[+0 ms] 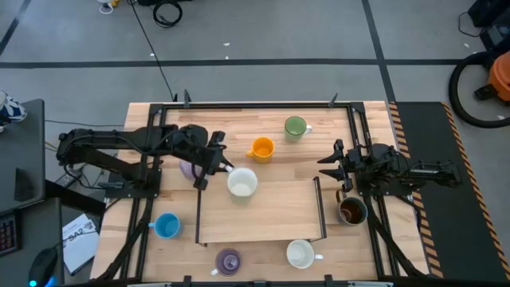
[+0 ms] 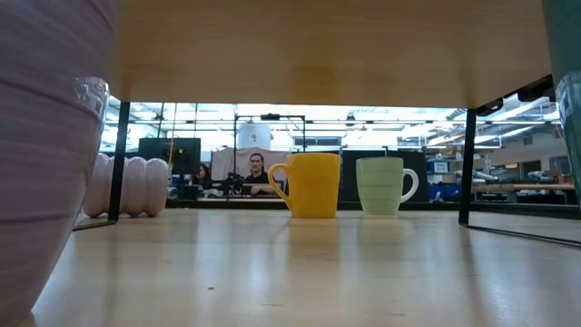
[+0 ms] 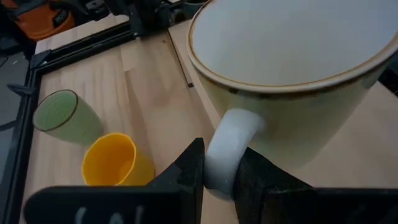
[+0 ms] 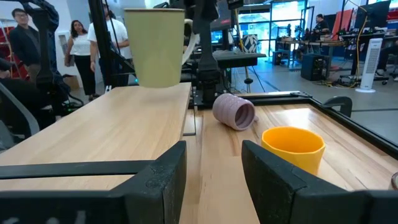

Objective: Place coffee mugs
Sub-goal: Put the white green mug on the shelf

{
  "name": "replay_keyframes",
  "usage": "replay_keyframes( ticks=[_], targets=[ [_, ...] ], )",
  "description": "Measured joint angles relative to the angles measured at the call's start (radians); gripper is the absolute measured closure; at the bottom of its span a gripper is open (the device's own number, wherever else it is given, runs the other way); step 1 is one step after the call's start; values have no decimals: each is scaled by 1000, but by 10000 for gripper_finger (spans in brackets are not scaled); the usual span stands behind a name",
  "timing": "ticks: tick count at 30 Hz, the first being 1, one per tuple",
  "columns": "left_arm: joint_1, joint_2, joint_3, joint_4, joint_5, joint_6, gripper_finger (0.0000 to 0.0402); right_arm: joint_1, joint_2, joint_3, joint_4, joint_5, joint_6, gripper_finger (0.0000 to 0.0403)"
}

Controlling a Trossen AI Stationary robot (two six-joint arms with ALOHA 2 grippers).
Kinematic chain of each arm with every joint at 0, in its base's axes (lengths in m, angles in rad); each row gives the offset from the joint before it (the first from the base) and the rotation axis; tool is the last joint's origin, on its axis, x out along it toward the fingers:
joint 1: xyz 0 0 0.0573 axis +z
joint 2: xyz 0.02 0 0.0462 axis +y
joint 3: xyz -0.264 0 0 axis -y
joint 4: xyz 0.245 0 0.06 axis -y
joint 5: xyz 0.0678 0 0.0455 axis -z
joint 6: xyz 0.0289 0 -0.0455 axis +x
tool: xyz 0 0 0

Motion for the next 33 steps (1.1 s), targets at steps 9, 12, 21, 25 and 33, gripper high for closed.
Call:
replay_keyframes(
  ticks=[9, 12, 21, 25, 33],
  targets=[
    [-46, 5, -57, 20, -79, -33, 341, 0, 0, 0, 0, 0, 0, 242],
    [-52, 5, -71, 48, -94, -40, 341, 0, 0, 0, 0, 0, 0, 242],
    [-52, 4, -72, 41, -92, -35, 324, 0, 0, 0, 1, 0, 0, 242],
    [-52, 4, -72, 37, -91, -35, 320, 0, 0, 0, 1, 0, 0, 242],
    [-52, 4, -72, 36, -91, -34, 316, 0, 0, 0, 1, 0, 0, 242]
  ],
)
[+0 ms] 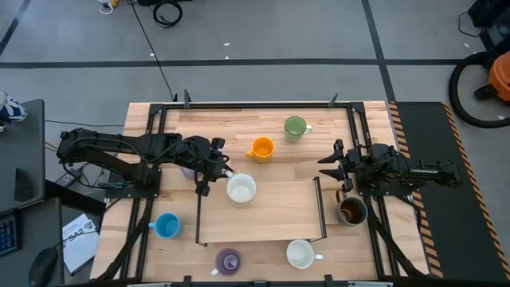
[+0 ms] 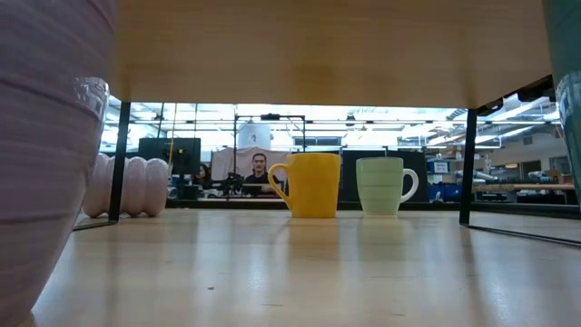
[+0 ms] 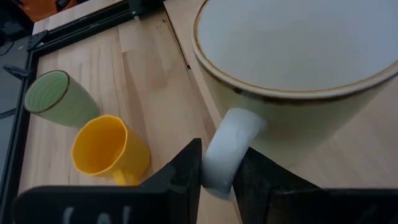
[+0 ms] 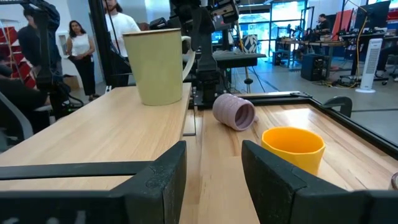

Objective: Place coffee mugs
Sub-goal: Put the white green mug on the shelf

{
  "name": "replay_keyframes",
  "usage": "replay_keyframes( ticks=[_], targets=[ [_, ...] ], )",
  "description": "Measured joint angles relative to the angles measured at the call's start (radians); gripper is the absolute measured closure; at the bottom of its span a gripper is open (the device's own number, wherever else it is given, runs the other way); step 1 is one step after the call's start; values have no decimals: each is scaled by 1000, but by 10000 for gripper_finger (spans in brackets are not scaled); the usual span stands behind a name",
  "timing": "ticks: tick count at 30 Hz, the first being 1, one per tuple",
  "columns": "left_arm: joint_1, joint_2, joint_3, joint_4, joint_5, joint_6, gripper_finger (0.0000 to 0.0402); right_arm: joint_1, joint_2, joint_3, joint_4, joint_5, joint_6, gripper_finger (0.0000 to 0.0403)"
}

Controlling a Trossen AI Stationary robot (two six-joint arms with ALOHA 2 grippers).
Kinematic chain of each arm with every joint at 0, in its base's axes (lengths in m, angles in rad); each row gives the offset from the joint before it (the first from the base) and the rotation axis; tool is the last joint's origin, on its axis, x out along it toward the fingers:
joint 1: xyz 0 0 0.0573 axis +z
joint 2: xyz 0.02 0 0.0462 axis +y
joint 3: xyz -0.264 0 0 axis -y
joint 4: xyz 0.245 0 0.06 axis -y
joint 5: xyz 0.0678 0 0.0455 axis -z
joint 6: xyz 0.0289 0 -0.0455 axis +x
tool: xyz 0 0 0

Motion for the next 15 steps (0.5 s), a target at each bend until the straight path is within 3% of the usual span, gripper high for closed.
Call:
replay_keyframes(
  ticks=[6, 15],
  targets=[
    [0, 0, 0, 0, -2, -3, 308, 0, 0, 0, 0, 0, 0, 242],
    [-3, 0, 0, 3, -2, -11, 259, 0, 0, 0, 0, 0, 0, 242]
  ],
)
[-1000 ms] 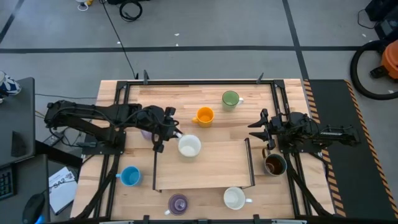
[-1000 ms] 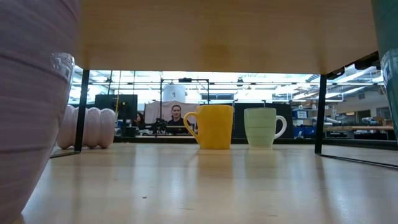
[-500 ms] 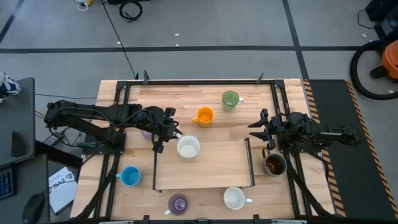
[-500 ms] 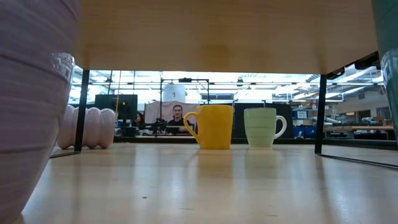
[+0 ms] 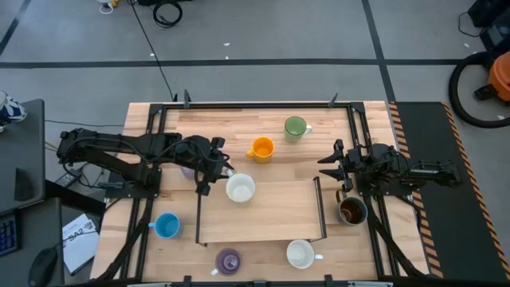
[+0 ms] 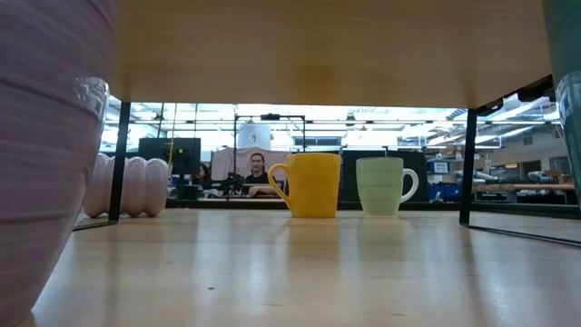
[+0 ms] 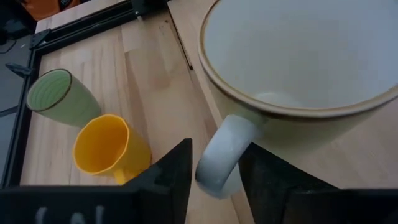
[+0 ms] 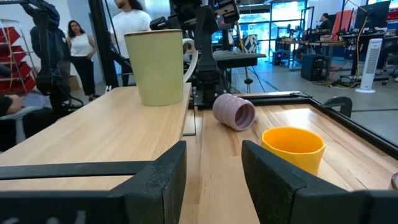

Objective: Place coffee mugs
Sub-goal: Put the white green mug on the shelf

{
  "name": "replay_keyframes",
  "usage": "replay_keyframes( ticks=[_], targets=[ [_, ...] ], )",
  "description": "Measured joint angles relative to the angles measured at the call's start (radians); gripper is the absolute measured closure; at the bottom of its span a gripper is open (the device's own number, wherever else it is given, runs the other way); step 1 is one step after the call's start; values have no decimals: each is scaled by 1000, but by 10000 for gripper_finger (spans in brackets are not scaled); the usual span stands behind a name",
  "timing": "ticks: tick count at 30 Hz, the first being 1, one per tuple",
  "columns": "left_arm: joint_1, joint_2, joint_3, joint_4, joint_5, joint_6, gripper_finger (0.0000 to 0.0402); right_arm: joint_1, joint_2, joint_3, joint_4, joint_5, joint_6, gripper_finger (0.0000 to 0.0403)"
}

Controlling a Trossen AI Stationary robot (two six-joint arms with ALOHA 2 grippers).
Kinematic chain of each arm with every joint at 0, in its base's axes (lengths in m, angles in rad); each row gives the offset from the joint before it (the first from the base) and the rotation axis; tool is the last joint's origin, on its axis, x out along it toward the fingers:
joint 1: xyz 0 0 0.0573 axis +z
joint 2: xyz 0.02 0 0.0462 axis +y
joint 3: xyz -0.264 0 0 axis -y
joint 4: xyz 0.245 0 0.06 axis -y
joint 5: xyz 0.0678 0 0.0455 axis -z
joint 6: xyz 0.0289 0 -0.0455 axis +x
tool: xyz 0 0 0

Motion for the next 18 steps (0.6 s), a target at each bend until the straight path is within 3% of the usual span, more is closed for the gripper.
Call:
replay_keyframes(
  ticks=[7, 18],
  targets=[
    [-25, 0, 0, 7, -1, -3, 231, 0, 0, 0, 0, 0, 0, 242],
    [-26, 19, 0, 38, 1, -105, 230, 0, 0, 0, 0, 0, 0, 242]
  ],
)
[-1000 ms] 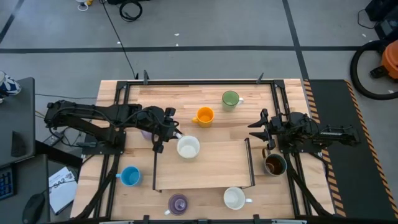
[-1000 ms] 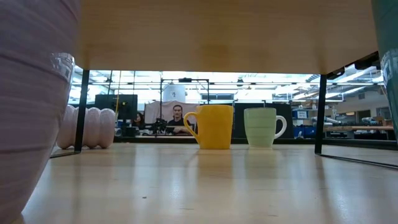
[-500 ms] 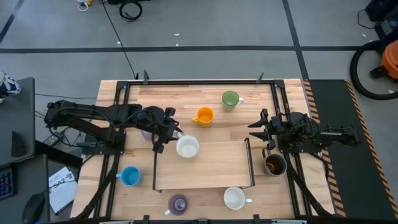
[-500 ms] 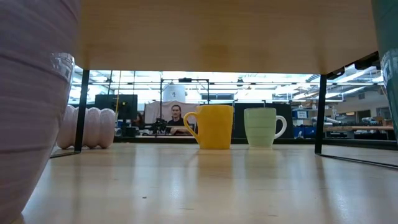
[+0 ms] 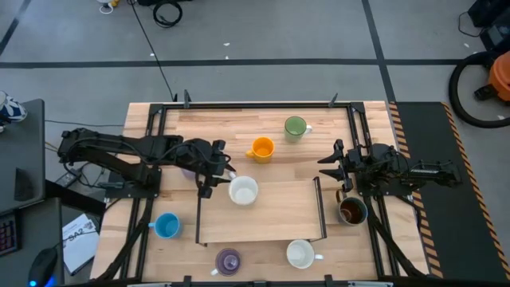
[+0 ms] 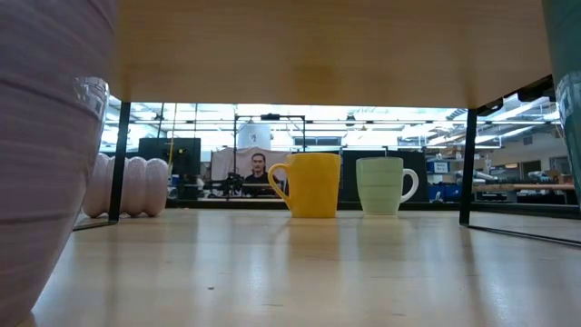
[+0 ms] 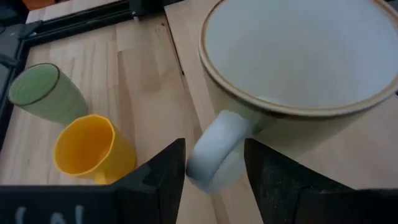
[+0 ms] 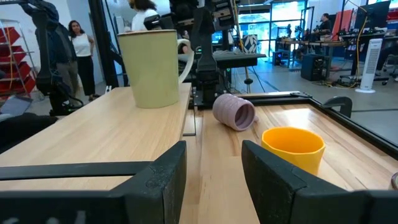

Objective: Place coffee mugs
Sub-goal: Put the white green mug on the shelf, then put the purple mug on the shelf

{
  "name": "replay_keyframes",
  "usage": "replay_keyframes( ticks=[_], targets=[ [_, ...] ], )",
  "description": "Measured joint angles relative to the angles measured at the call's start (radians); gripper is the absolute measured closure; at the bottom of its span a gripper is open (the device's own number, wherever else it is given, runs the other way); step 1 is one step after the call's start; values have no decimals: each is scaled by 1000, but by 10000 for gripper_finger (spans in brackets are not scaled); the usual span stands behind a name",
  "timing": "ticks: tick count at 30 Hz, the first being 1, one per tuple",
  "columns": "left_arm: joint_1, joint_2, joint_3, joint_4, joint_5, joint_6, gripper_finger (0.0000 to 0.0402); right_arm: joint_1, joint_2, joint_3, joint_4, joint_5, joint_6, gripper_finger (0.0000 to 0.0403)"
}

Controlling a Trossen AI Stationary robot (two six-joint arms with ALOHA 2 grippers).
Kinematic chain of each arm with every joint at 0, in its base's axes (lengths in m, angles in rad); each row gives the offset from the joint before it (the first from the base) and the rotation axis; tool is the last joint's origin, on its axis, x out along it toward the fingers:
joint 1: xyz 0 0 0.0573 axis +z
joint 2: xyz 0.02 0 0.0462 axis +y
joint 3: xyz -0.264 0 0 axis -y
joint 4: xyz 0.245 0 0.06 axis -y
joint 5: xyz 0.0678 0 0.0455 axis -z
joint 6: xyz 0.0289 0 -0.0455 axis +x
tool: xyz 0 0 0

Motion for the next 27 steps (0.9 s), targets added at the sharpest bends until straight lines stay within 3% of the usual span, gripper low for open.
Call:
replay_keyframes(
  ticks=[15, 27],
  targets=[
    [2, -12, 2, 11, -2, 1, 230, 0, 0, 0, 15, 0, 0, 242],
    [57, -134, 3, -56, -119, 0, 230, 0, 0, 0, 15, 1, 0, 242]
  ],
)
